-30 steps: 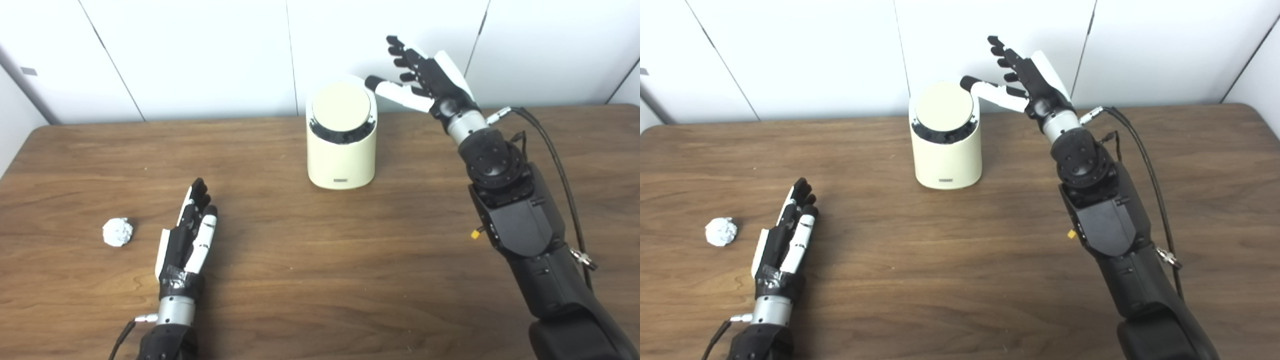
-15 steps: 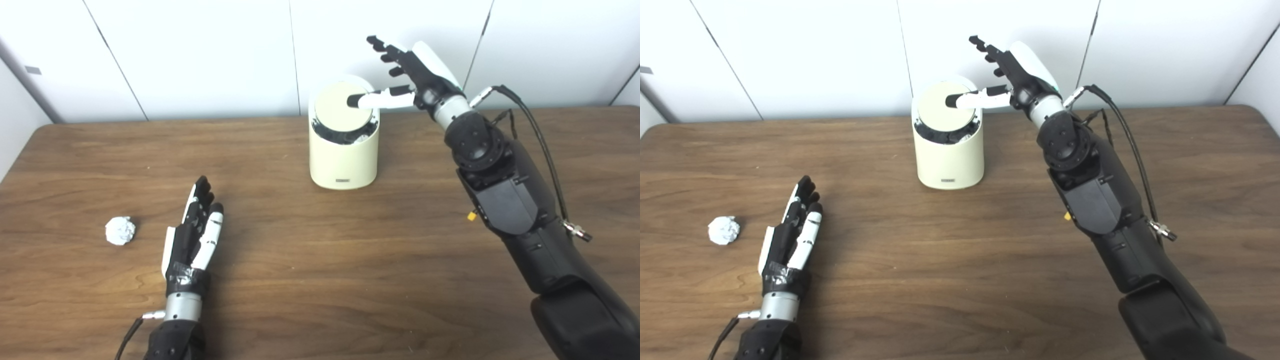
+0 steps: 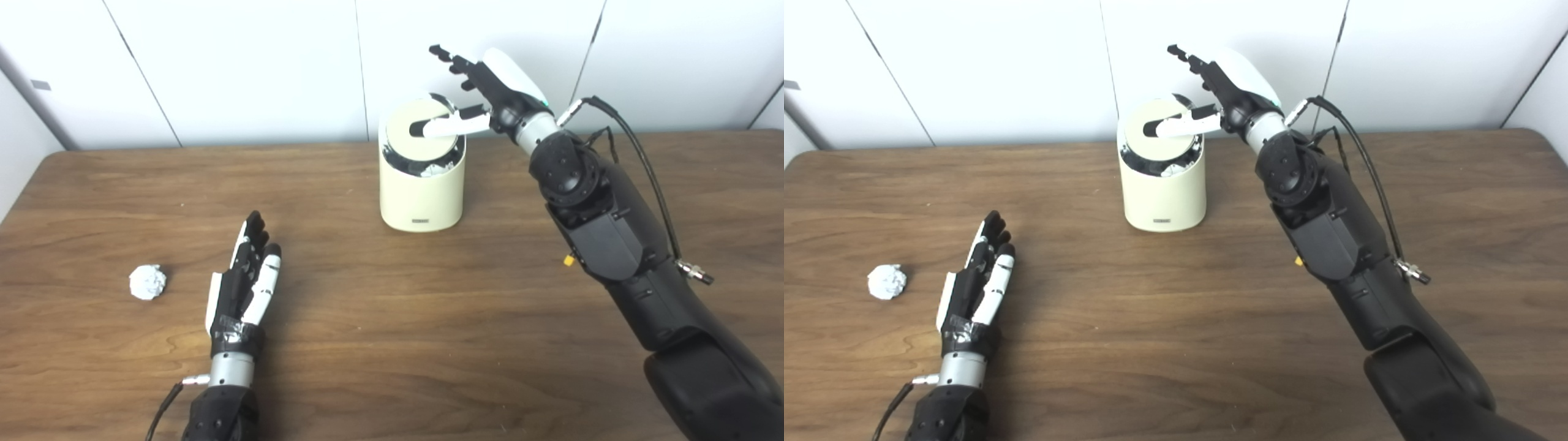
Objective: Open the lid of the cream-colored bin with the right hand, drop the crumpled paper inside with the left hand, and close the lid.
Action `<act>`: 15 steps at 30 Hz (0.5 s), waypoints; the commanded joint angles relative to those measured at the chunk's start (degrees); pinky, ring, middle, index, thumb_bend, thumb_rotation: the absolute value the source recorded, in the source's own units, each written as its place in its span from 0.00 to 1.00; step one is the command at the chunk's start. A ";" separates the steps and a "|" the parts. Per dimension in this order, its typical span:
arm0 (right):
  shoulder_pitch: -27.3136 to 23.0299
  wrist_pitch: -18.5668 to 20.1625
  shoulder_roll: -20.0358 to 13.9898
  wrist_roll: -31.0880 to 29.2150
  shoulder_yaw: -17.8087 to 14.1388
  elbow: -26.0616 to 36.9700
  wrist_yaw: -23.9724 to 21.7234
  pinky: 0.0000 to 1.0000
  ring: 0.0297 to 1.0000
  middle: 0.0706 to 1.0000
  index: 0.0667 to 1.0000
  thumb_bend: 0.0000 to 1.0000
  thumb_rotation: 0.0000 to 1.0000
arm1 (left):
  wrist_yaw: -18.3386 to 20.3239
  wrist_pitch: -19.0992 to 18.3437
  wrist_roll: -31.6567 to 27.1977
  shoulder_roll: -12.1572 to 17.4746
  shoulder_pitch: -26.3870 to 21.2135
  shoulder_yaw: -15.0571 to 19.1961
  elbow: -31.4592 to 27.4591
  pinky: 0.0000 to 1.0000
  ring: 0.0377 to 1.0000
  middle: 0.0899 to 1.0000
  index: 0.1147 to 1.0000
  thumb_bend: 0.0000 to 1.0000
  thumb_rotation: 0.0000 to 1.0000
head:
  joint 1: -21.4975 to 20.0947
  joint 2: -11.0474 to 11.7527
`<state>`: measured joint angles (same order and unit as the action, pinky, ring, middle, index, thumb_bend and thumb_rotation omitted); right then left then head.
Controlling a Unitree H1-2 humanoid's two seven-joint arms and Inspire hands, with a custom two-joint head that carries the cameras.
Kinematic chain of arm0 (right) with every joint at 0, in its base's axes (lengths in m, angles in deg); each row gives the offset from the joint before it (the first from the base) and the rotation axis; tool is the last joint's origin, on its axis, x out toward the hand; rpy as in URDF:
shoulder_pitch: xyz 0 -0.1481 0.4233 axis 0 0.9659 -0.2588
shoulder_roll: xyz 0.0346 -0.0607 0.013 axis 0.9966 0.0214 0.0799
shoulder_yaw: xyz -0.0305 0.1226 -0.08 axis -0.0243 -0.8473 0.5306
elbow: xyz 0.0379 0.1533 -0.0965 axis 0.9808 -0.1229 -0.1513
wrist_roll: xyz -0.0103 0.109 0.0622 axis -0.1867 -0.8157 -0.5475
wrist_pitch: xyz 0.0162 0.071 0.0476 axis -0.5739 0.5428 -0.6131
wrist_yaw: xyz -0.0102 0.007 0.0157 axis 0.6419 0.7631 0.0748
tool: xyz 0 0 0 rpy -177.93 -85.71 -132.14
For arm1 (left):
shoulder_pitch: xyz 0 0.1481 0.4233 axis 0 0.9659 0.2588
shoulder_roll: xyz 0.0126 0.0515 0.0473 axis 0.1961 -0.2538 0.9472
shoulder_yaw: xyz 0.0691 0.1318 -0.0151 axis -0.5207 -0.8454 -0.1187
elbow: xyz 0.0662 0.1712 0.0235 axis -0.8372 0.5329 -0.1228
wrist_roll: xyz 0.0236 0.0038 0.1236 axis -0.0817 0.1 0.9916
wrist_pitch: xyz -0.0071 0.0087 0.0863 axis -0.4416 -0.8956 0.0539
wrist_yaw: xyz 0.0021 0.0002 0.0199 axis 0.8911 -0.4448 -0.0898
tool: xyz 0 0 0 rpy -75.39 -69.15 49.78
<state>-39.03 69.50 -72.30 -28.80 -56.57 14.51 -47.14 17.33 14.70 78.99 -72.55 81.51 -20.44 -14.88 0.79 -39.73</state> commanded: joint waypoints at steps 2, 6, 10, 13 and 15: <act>-3.26 -1.88 -0.40 1.10 -0.48 0.67 0.64 0.83 0.90 0.92 0.92 0.76 0.46 | -0.19 0.04 -0.03 -1.03 0.11 -0.72 0.01 1.00 1.00 1.00 1.00 0.28 0.51 | 0.03 -0.17; -2.88 -2.66 -0.43 1.89 -0.24 -0.45 0.88 0.81 0.89 0.91 0.91 0.77 0.48 | -0.18 0.13 -0.27 -1.25 0.36 -0.64 -0.15 1.00 1.00 1.00 1.00 0.28 0.49 | 0.30 0.20; -2.53 -3.28 -0.46 2.28 -0.07 -0.86 0.80 0.80 0.89 0.90 0.91 0.79 0.52 | -0.25 0.20 -0.68 -1.53 0.34 -0.43 -0.13 1.00 1.00 1.00 1.00 0.28 0.49 | 0.58 0.58; -2.38 -3.36 -0.37 2.68 0.06 -1.57 0.82 0.80 0.89 0.91 0.91 0.78 0.50 | -0.25 0.06 -0.75 -1.69 0.37 -0.45 -0.23 1.00 1.00 1.00 0.99 0.28 0.52 | 0.80 0.73; -2.21 -3.94 -0.28 2.75 0.01 -2.26 1.16 0.80 0.90 0.91 0.91 0.75 0.46 | 0.01 0.45 -1.14 -1.76 0.42 -0.45 0.05 1.00 1.00 1.00 0.98 0.28 0.57 | 0.92 0.94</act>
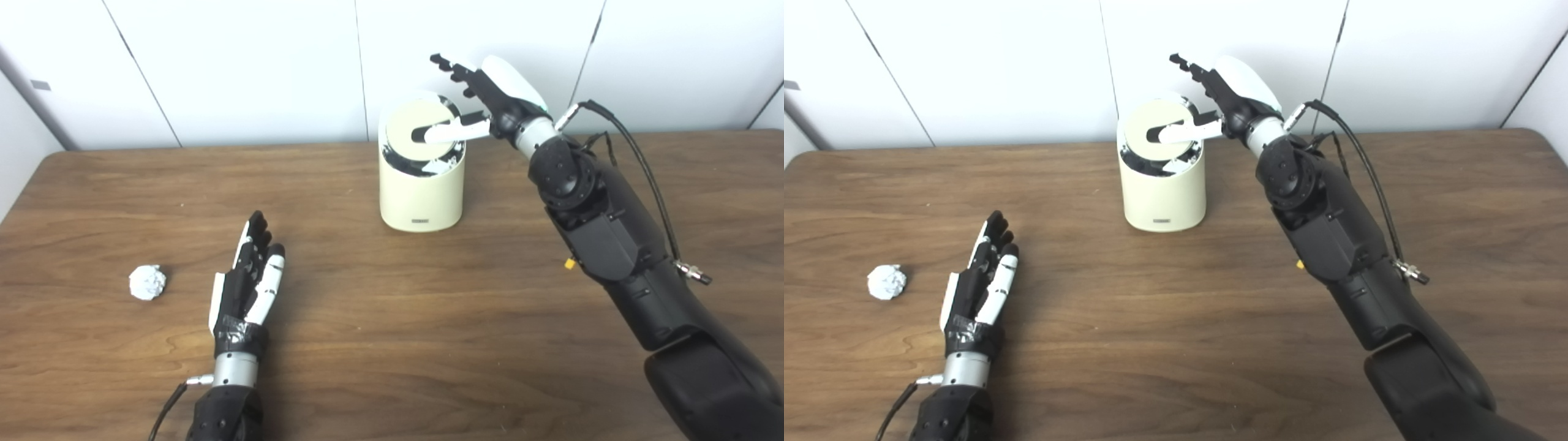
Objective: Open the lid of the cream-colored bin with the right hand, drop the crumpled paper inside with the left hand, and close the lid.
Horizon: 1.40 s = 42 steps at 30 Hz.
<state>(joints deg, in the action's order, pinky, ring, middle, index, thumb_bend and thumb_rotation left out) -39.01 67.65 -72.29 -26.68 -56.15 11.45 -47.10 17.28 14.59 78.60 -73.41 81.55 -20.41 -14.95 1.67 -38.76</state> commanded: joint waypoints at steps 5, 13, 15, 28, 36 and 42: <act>-1.90 -2.76 -0.07 1.20 -0.45 -0.60 2.11 0.81 0.90 0.91 0.90 0.74 0.39 | -0.06 0.23 -1.66 -1.41 0.49 -0.33 0.07 1.00 1.00 1.00 0.98 0.27 0.67 | 0.11 0.03; -1.39 -3.91 -0.57 2.84 0.52 -1.57 2.81 0.82 0.90 0.90 0.89 0.74 0.35 | -0.12 0.82 -1.36 -1.73 0.59 -0.39 0.26 1.00 1.00 1.00 0.99 0.27 0.73 | 0.43 0.29; -1.38 -4.18 -0.63 3.00 0.56 -1.74 2.82 0.83 0.90 0.90 0.89 0.74 0.35 | 0.00 1.02 -1.48 -1.75 0.56 -0.38 0.28 1.00 1.00 1.00 0.99 0.28 0.73 | 0.40 0.24; -1.21 -8.40 -3.02 9.64 4.47 -3.46 5.65 0.92 0.93 0.90 0.88 0.77 0.25 | -0.61 0.63 -0.87 -2.18 0.54 -0.66 0.02 1.00 1.00 1.00 1.00 0.31 0.72 | 0.64 -0.05; -1.05 -9.20 -3.48 11.51 5.23 -4.38 6.32 0.93 0.95 0.92 0.89 0.83 0.20 | -1.62 0.63 -0.48 -2.78 0.46 -0.77 -0.02 1.00 1.00 1.00 0.99 0.31 0.75 | 1.12 -0.11; -0.76 -9.51 -3.53 11.38 5.37 -4.89 6.71 0.91 0.94 0.92 0.89 0.87 0.17 | -1.51 0.57 -0.62 -2.78 0.54 -0.93 -0.17 1.00 1.00 1.00 0.99 0.30 0.74 | 1.13 -0.05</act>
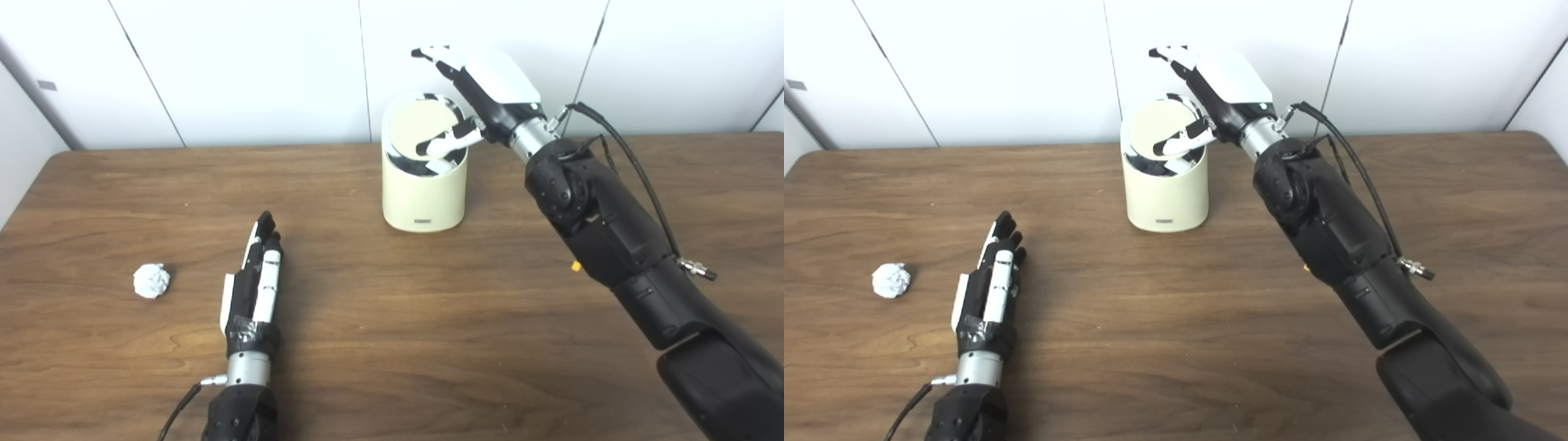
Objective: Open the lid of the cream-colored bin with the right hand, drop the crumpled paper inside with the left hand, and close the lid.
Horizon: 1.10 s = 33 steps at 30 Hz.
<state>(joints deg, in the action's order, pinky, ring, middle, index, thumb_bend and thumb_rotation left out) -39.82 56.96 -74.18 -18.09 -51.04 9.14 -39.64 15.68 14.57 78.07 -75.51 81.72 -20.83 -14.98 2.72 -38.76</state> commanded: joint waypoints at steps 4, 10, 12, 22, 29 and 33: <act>0.26 0.99 -1.22 1.40 -0.52 -2.70 -0.96 0.91 0.94 0.92 0.88 0.84 0.25 | -0.24 0.81 0.55 -0.68 0.41 -0.64 -0.05 1.00 1.00 1.00 0.99 0.28 0.75 | 0.12 0.02; 0.44 1.30 0.70 -2.61 -2.93 -0.40 -2.27 0.92 0.93 0.90 0.88 0.75 0.37 | -0.07 0.75 0.44 -0.66 0.59 -0.82 -0.34 1.00 1.00 1.00 0.99 0.26 0.75 | 0.13 -0.04; 0.46 1.57 1.54 -3.65 -3.64 0.92 -2.81 0.90 0.92 0.89 0.88 0.72 0.41 | -0.17 1.03 0.63 -0.70 0.53 -0.87 -0.15 1.00 1.00 1.00 0.99 0.24 0.72 | 0.13 -0.04; -1.16 5.34 4.43 -5.93 -5.06 6.10 -7.86 0.81 0.89 0.89 0.88 0.67 0.63 | -0.16 0.81 2.66 -0.35 0.60 -1.97 0.05 1.00 1.00 1.00 0.98 0.23 0.51 | 0.63 -0.20; -1.99 9.51 4.98 -7.25 -5.90 9.72 -11.85 0.81 0.89 0.89 0.88 0.63 0.70 | -0.11 0.82 3.35 -0.04 0.89 -2.25 -0.07 1.00 1.00 1.00 0.98 0.25 0.48 | 0.50 -0.55; -2.30 13.78 6.03 -10.56 -8.54 10.53 -13.57 0.81 0.89 0.90 0.86 0.58 0.67 | -0.32 0.44 4.32 0.37 0.98 -2.33 -0.39 1.00 1.00 1.00 0.97 0.25 0.42 | 0.11 -0.66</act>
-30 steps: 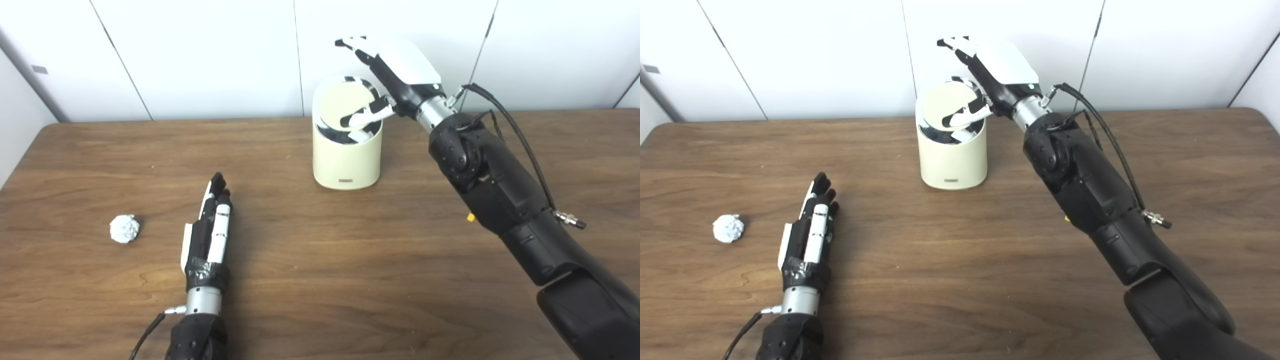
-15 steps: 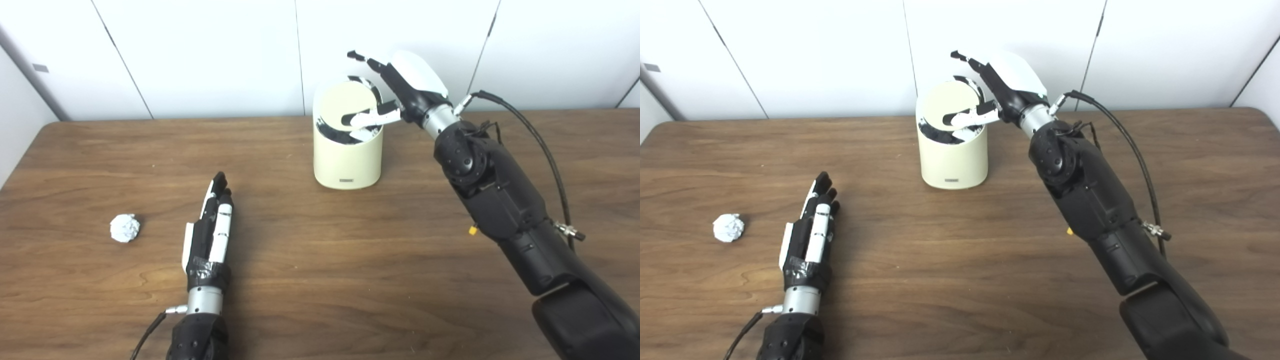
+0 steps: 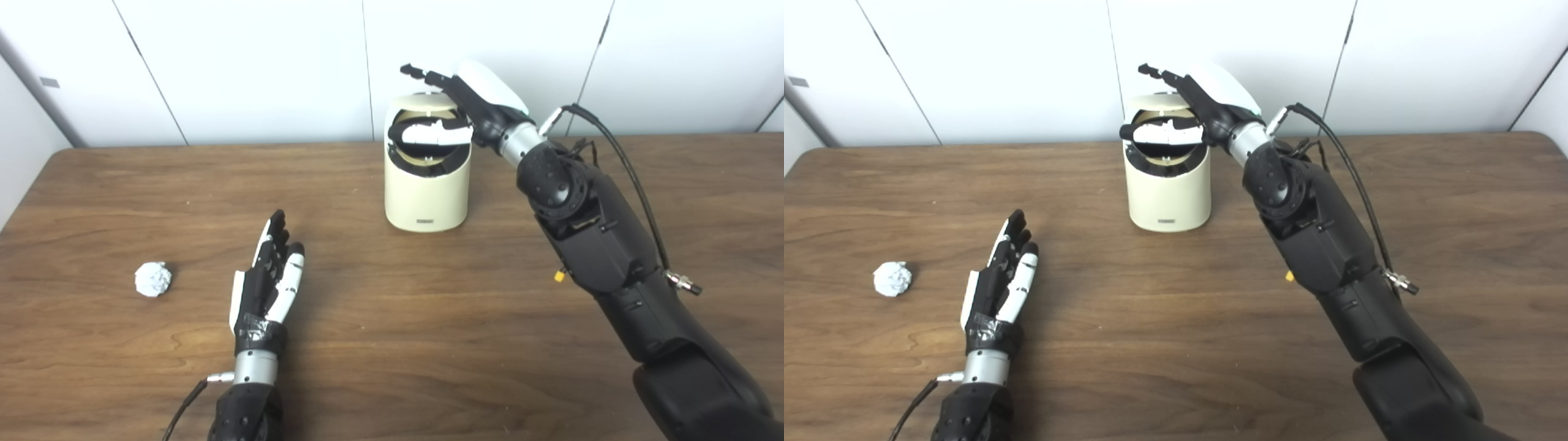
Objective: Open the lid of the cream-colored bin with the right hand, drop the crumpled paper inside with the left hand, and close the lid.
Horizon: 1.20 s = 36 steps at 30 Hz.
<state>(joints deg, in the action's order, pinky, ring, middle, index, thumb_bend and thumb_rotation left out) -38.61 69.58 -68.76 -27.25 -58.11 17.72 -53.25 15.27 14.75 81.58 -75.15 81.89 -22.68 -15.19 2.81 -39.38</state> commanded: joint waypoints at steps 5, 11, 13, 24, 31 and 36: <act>-3.32 5.05 0.86 -4.31 -3.70 3.16 -1.23 0.76 0.84 0.86 0.85 0.50 0.67 | 0.01 -0.35 0.87 0.17 1.00 -0.50 -0.65 1.00 1.00 1.00 0.97 0.24 0.36 | -0.34 0.00; -2.49 6.95 -1.07 -4.75 -4.40 4.63 -1.33 0.77 0.86 0.88 0.86 0.49 0.77 | 0.09 -1.05 1.28 0.52 1.05 -0.74 -1.02 1.00 1.00 1.00 0.98 0.24 0.38 | -0.46 0.18; -2.08 7.35 -1.82 -4.59 -4.77 5.56 -1.21 0.78 0.87 0.89 0.86 0.50 0.80 | 0.09 -0.82 1.41 0.62 1.06 -0.74 -0.89 1.00 1.00 1.00 0.98 0.24 0.38 | -0.63 0.36; 1.53 6.37 -5.20 -6.55 -7.96 10.59 -0.43 0.81 0.89 0.91 0.89 0.46 0.83 | 0.41 -0.39 0.58 0.95 0.75 -0.29 -0.21 1.00 1.00 1.00 0.98 0.22 0.38 | -1.08 0.62; 5.37 4.84 -6.57 -5.52 -8.80 12.64 1.74 0.73 0.83 0.87 0.86 0.48 0.86 | 0.55 0.22 0.54 1.22 0.95 -0.26 0.25 1.00 1.00 1.00 0.98 0.20 0.39 | -0.88 0.93; 8.92 4.85 -6.92 -5.96 -9.96 14.56 2.99 0.76 0.85 0.88 0.86 0.52 0.80 | 0.46 -0.15 0.55 1.36 0.99 -0.15 0.00 1.00 1.00 1.00 0.98 0.22 0.41 | -0.41 0.67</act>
<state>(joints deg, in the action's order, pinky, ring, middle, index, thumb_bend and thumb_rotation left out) -28.45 76.33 -75.18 -33.25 -67.13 30.29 -51.97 15.59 14.50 81.77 -74.17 82.11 -22.88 -15.54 2.37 -38.67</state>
